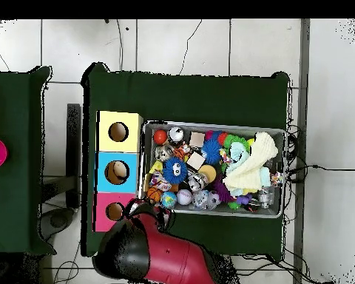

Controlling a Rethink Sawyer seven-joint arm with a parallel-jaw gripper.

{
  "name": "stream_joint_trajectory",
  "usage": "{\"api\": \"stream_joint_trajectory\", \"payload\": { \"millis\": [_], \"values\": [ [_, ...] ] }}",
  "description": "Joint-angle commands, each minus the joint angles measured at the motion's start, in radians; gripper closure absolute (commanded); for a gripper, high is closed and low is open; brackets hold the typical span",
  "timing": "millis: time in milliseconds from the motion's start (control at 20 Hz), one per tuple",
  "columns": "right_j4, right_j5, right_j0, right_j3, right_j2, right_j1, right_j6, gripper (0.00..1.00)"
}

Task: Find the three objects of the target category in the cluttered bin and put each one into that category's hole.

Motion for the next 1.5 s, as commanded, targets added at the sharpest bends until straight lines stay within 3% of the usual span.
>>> {"api": "stream_joint_trajectory", "payload": {
  "millis": [50, 400, 700, 950, 1500],
  "values": [
    [0.067, 0.020, 0.056, 0.068, -0.015, 0.008, 0.307, 1.00],
    [0.102, -0.035, 0.069, 0.089, 0.003, 0.031, 0.327, 1.00],
    [0.112, 0.009, 0.099, 0.046, -0.011, 0.044, 0.343, 1.00],
    [0.123, 0.089, 0.153, -0.037, -0.054, 0.079, 0.370, 1.00],
    [0.170, 0.083, 0.212, -0.062, -0.069, 0.116, 0.413, 1.00]
  ]
}}
